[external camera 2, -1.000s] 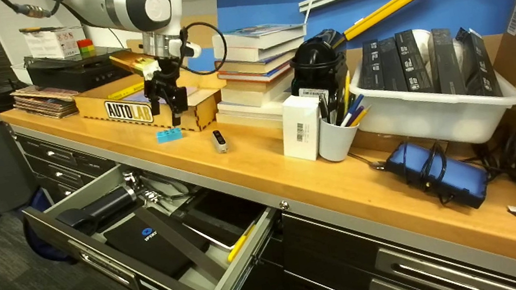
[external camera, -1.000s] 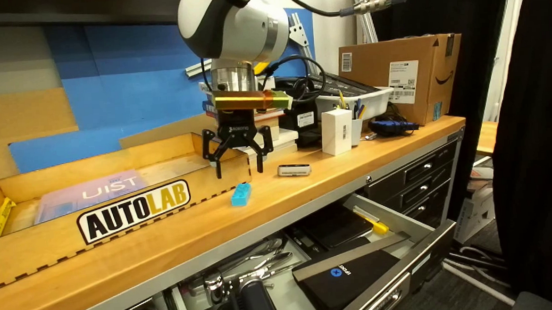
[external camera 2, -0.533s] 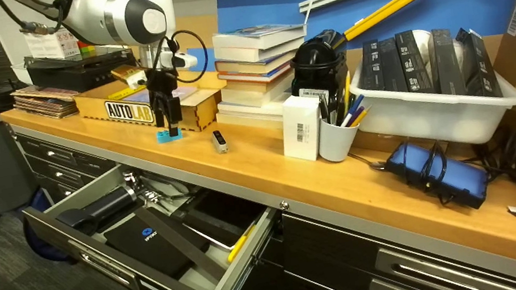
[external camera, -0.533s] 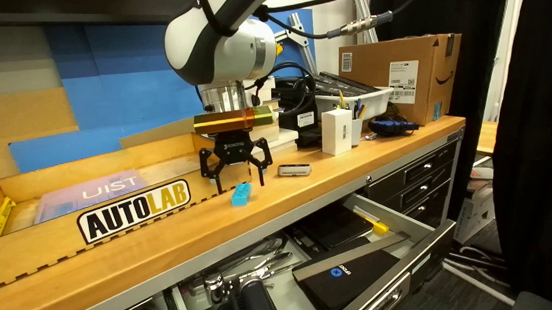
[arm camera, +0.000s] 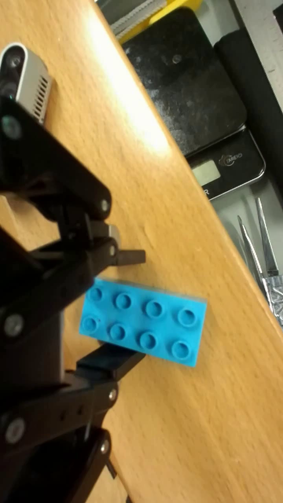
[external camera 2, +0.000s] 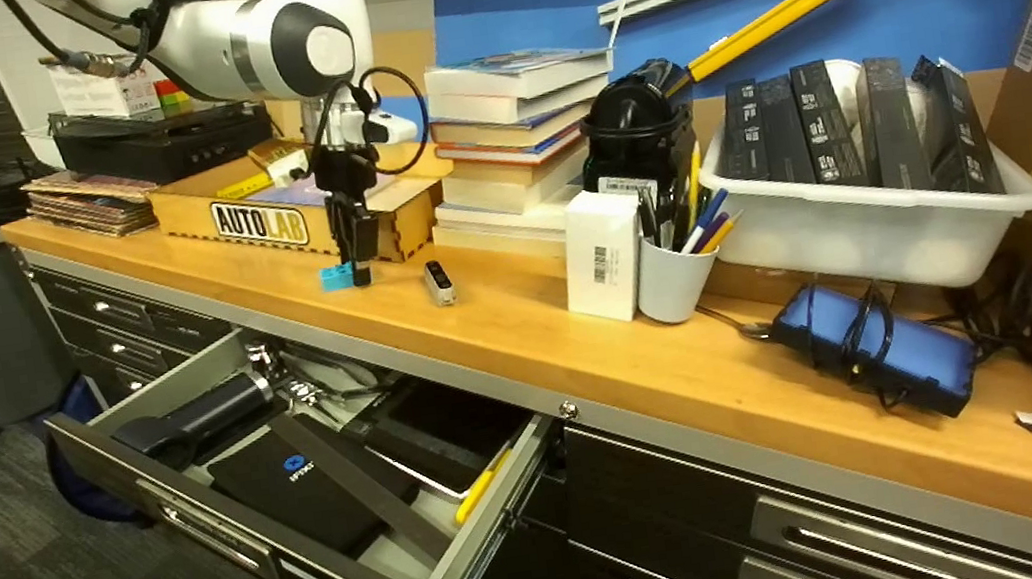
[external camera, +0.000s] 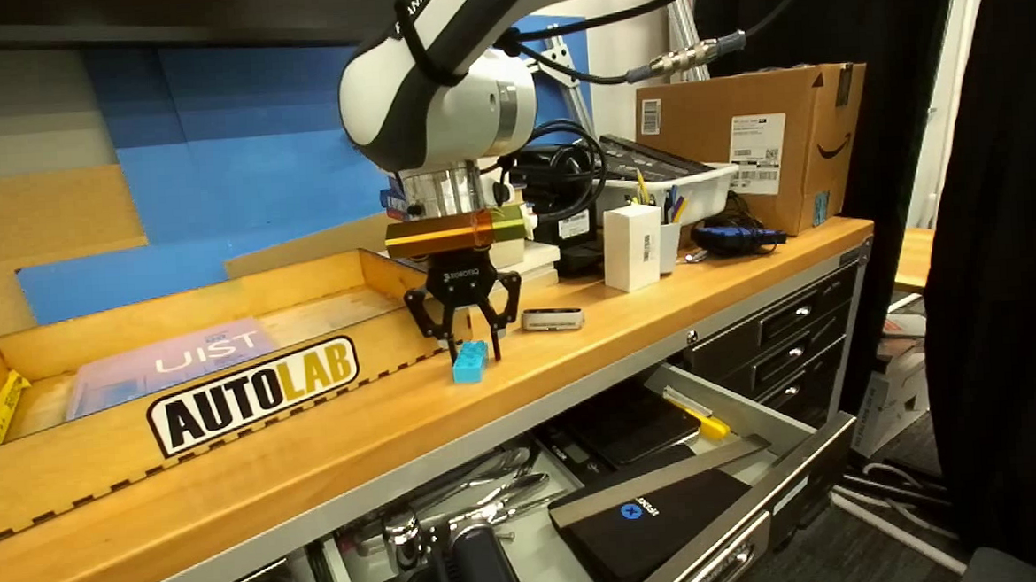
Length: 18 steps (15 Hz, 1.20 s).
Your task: Put the blue object in the open drawer and close it
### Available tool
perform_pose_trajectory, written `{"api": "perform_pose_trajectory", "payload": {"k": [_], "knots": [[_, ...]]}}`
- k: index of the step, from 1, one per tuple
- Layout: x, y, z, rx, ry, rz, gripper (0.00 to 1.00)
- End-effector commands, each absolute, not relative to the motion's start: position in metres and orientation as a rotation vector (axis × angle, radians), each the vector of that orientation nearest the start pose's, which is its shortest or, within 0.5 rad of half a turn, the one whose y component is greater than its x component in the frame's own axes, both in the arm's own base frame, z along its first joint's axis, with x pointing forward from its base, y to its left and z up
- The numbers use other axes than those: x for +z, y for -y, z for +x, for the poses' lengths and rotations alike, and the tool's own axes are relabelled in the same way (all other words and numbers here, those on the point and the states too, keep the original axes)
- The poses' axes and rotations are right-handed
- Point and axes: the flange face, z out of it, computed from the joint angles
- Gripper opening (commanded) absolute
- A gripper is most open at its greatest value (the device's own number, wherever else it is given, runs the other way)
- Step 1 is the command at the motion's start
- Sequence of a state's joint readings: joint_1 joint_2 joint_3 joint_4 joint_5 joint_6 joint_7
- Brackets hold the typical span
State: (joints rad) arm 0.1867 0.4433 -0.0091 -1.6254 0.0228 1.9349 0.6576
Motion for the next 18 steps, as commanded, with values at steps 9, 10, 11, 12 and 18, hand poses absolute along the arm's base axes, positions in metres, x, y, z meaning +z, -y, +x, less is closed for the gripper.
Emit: {"api": "perform_pose_trajectory", "payload": {"k": [9, 10, 11, 12, 18], "knots": [[0.343, -0.034, 0.580, 0.365, -0.668, -3.122, 0.17], [0.341, -0.028, 0.569, 0.381, -0.641, -3.108, 0.17], [0.337, -0.025, 0.557, 0.387, -0.603, -3.100, 0.17], [0.334, -0.024, 0.545, 0.397, -0.570, -3.093, 0.17], [0.264, -0.012, 0.497, 0.527, -0.515, -3.032, 0.17]]}}
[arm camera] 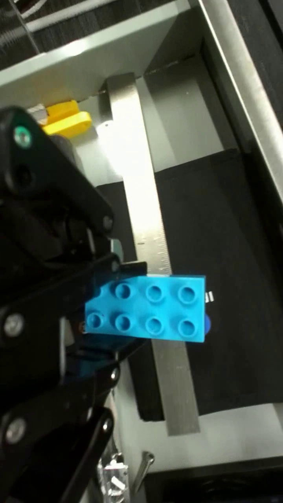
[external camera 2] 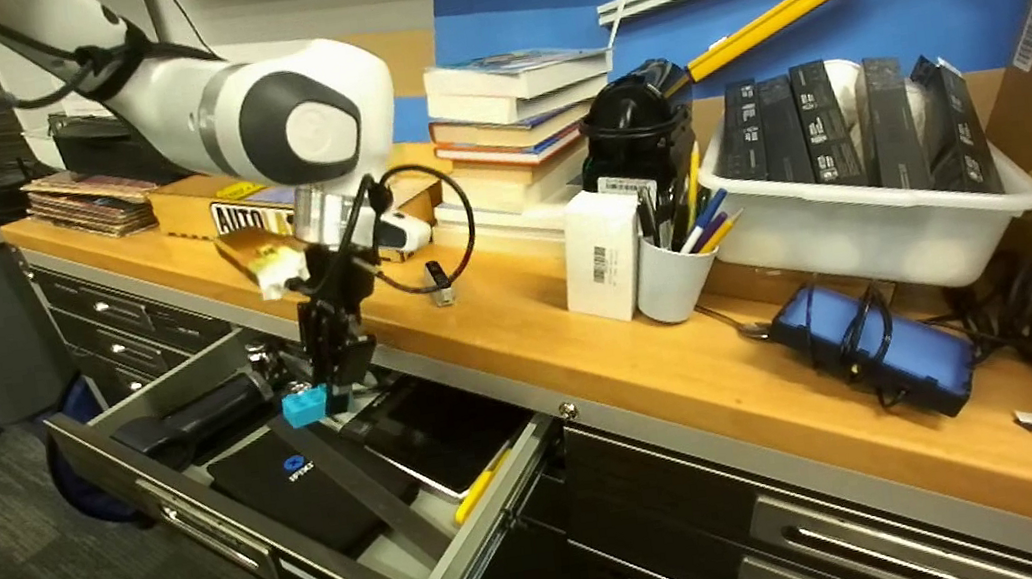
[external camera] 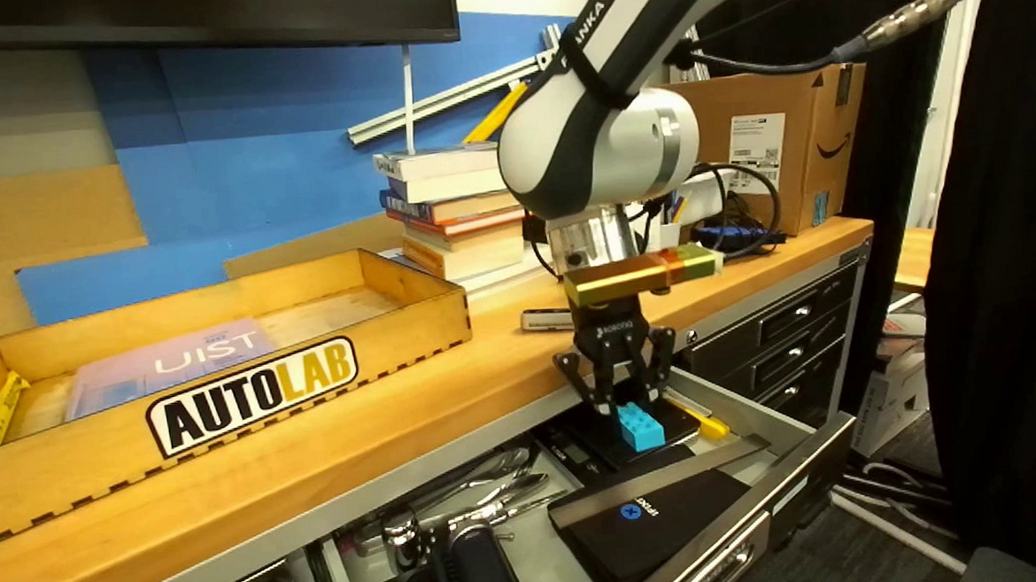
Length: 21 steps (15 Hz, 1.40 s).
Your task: Put the blue object in the open drawer and close it
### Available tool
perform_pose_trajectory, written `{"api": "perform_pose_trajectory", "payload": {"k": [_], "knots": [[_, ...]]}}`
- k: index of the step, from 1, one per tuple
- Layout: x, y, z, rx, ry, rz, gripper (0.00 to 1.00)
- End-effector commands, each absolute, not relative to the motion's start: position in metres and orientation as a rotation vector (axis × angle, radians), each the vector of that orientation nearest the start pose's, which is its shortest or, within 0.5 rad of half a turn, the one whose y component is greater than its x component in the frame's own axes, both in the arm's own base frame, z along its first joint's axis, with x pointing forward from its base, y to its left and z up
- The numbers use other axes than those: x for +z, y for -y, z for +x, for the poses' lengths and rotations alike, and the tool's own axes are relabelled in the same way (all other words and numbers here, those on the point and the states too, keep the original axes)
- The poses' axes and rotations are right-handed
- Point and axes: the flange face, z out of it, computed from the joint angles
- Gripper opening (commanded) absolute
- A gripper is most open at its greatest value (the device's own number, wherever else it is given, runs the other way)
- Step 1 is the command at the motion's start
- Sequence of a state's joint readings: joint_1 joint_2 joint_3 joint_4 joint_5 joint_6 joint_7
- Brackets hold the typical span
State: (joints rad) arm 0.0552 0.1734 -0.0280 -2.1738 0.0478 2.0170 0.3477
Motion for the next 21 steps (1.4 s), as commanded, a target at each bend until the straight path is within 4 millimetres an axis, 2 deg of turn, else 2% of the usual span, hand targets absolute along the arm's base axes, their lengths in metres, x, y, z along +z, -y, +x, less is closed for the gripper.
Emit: {"api": "perform_pose_trajectory", "payload": {"k": [1, 2, 3, 4, 5, 9, 11, 13, 17, 18, 19, 21], "knots": [[0.252, -0.011, 0.493, 0.551, -0.518, -3.010, 0.18], [0.242, -0.010, 0.489, 0.562, -0.515, -2.996, 0.32], [0.238, -0.009, 0.482, 0.559, -0.515, -2.984, 0.61], [0.234, -0.008, 0.477, 0.545, -0.517, -2.978, 0.62], [0.233, -0.006, 0.470, 0.521, -0.536, -2.975, 0.68], [0.238, -0.008, 0.420, 0.370, -0.538, -3.018, 0.99], [0.240, -0.004, 0.397, 0.386, -0.503, -3.039, 1.00], [0.254, 0.002, 0.378, 0.299, -0.509, -3.053, 1.00], [0.292, 0.010, 0.365, 0.068, -0.512, -3.096, 0.99], [0.301, 0.012, 0.362, 0.056, -0.502, -3.106, 1.00], [0.316, 0.015, 0.372, 0.082, -0.471, -3.102, 1.00], [0.326, 0.017, 0.361, 0.193, -0.365, -3.089, 1.00]]}}
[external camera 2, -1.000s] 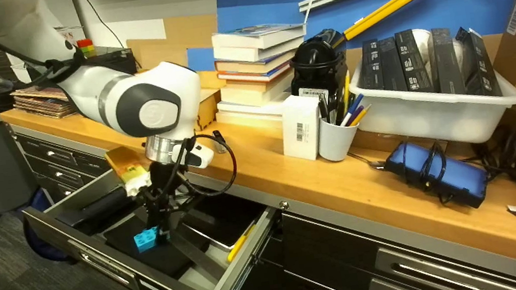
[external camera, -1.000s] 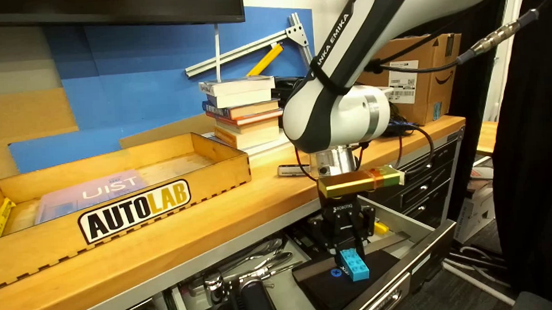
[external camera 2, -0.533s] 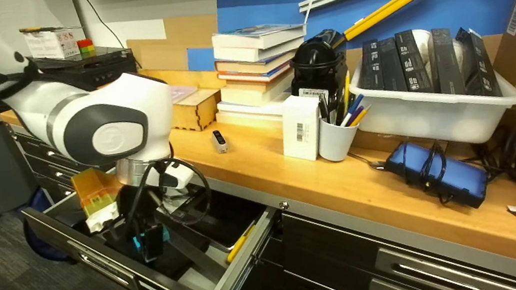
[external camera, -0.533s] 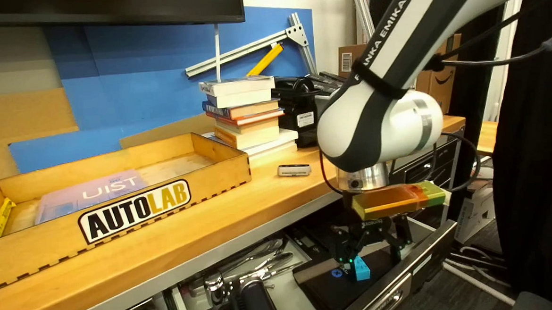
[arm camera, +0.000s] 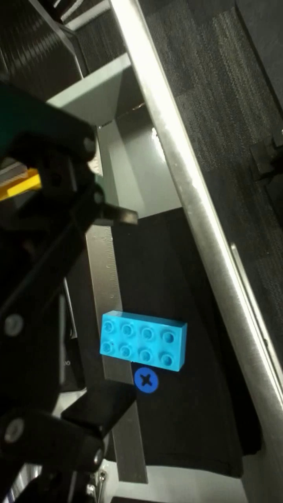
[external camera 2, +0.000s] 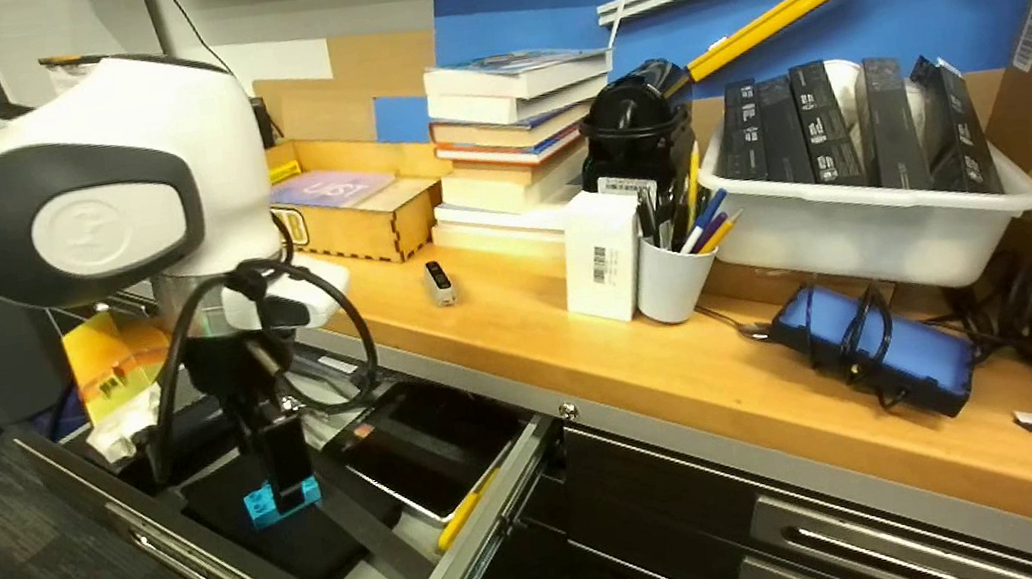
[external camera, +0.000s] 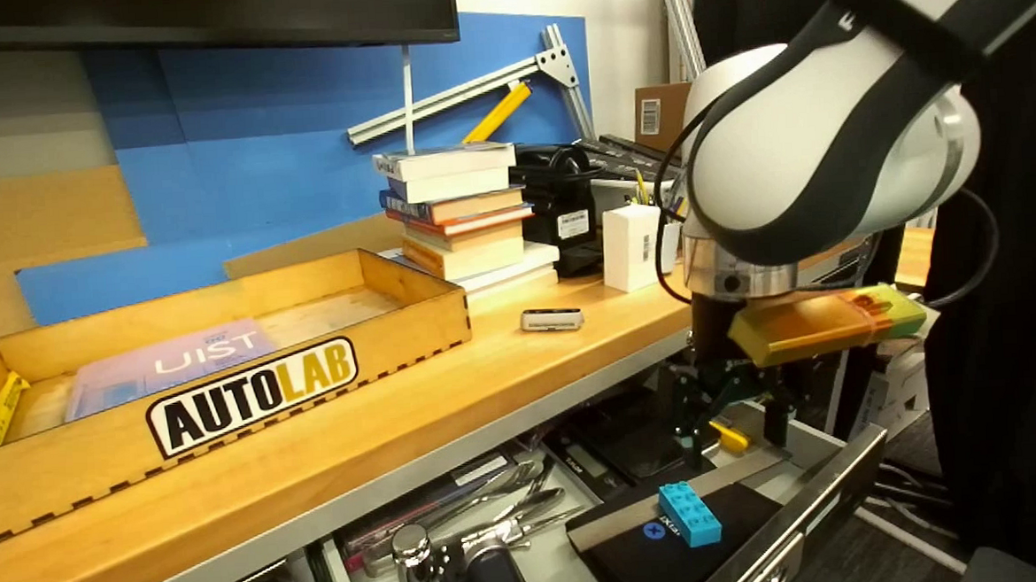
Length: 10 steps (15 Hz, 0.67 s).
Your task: Put the blue object in the open drawer and close it
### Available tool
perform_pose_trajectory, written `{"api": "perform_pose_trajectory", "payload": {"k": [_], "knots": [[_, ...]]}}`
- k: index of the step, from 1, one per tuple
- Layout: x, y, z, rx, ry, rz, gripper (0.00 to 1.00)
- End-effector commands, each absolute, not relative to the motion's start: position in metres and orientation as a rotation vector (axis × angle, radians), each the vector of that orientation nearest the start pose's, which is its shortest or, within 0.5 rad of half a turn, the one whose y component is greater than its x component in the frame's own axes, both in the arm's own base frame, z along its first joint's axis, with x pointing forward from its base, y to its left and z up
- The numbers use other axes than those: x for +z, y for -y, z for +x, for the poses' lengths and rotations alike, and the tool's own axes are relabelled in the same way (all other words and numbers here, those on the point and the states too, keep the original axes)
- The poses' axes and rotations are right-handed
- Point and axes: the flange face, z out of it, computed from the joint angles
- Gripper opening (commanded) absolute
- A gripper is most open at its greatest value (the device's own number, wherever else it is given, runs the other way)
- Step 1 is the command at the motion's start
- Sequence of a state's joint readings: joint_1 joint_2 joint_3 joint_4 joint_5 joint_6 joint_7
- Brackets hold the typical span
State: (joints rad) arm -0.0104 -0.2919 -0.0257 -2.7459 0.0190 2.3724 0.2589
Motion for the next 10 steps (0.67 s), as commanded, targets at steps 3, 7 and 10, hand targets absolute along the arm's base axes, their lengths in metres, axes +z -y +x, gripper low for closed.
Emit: {"api": "perform_pose_trajectory", "payload": {"k": [3, 7, 10], "knots": [[0.321, 0.021, 0.349, 0.539, -0.303, -3.016, 1.00], [0.286, 0.024, 0.364, 0.878, -0.178, -2.968, 1.00], [0.248, 0.019, 0.383, 0.991, 0.004, -2.932, 1.00]]}}
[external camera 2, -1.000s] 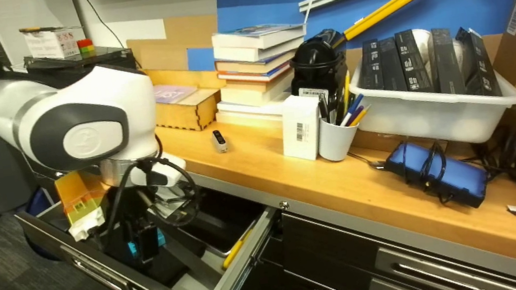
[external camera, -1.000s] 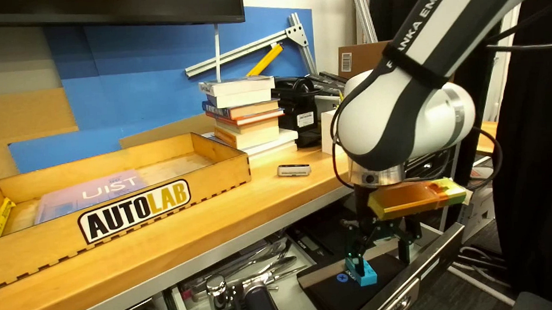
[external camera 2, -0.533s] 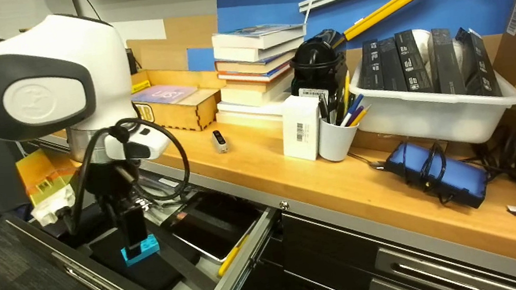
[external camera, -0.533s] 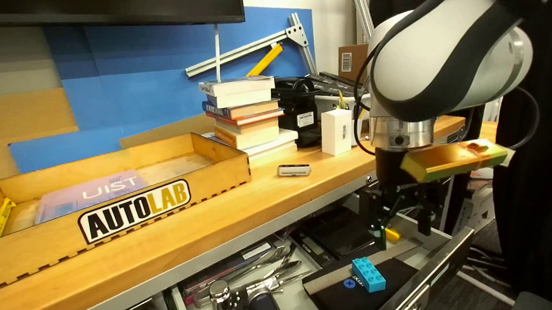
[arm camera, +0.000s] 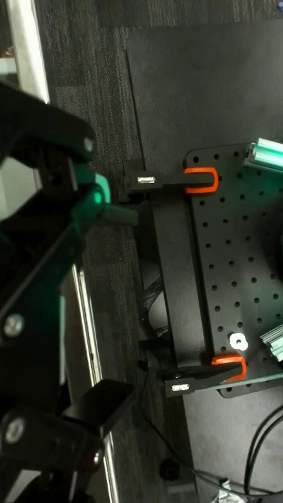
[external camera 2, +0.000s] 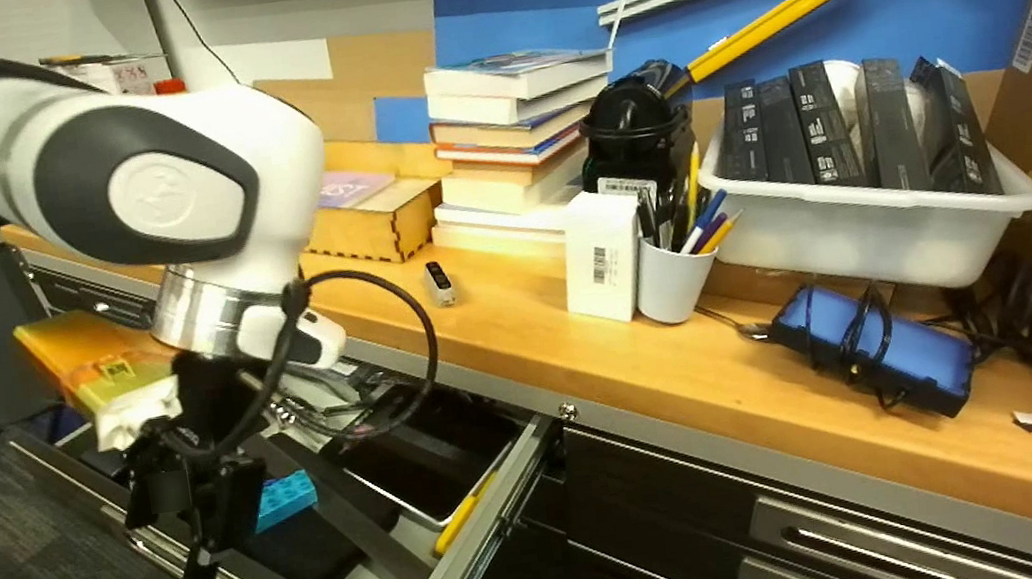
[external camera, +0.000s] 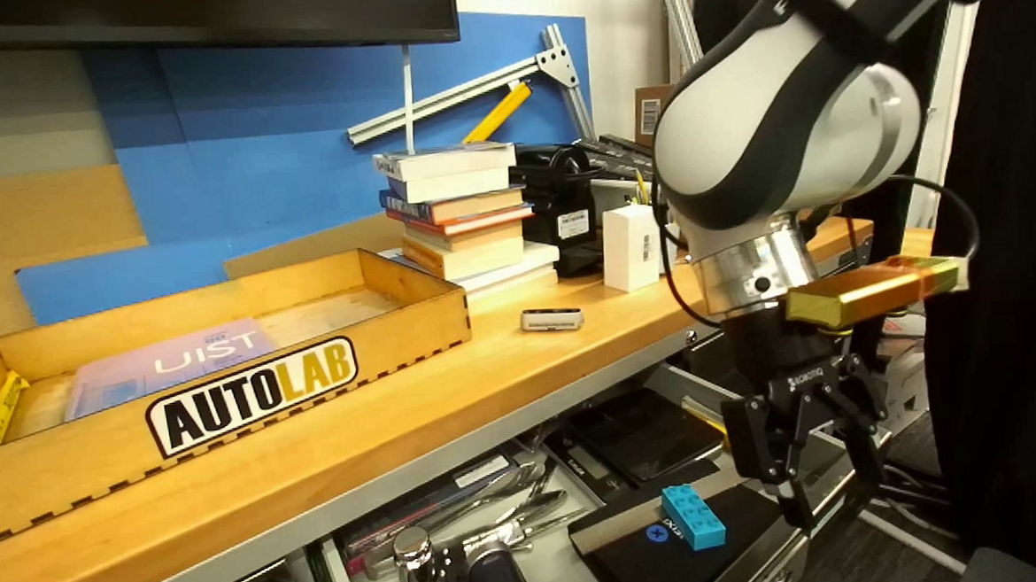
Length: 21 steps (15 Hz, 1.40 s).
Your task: Put the blue object in the open drawer and close it
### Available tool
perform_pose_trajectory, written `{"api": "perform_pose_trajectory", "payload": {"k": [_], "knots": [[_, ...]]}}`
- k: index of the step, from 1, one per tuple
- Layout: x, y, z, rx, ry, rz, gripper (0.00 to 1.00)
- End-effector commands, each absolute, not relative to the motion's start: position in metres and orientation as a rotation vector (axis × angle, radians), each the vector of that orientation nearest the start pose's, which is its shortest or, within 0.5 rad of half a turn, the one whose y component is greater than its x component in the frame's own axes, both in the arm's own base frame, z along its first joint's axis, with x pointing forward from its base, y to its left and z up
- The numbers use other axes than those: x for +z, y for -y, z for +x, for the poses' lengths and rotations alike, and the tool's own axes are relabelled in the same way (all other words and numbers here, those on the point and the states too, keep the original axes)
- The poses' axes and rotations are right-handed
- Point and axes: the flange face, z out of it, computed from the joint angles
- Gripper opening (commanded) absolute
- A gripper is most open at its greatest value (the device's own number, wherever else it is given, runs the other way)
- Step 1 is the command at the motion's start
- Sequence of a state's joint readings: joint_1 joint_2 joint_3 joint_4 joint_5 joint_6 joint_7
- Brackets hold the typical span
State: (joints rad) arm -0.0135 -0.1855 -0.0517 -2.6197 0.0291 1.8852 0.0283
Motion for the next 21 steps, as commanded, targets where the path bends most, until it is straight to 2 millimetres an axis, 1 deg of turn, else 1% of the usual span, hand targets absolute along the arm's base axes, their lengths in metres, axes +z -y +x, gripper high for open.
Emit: {"api": "perform_pose_trajectory", "payload": {"k": [1, 3, 5, 7, 8, 9, 10, 11, 12, 13, 16, 19, 21], "knots": [[0.234, 0.020, 0.389, 1.033, 0.064, -2.917, 1.00], [0.214, 0.018, 0.394, 1.136, 0.167, -2.890, 1.00], [0.198, 0.017, 0.397, 1.254, 0.255, -2.872, 1.00], [0.191, 0.015, 0.396, 1.382, 0.311, -2.855, 1.00], [0.187, 0.014, 0.398, 1.420, 0.320, -2.857, 1.00], [0.187, 0.012, 0.403, 1.421, 0.302, -2.864, 1.00], [0.188, 0.011, 0.410, 1.392, 0.246, -2.880, 1.00], [0.190, 0.009, 0.417, 1.360, 0.227, -2.893, 1.00], [0.191, 0.008, 0.426, 1.311, 0.154, -2.905, 1.00], [0.193, 0.009, 0.437, 1.226, 0.034, -2.904, 1.00], [0.198, 0.006, 0.463, 1.074, -0.145, -2.903, 1.00], [0.201, 0.008, 0.481, 0.918, -0.293, -2.891, 1.00], [0.203, 0.008, 0.486, 0.809, -0.407, -2.879, 1.00]]}}
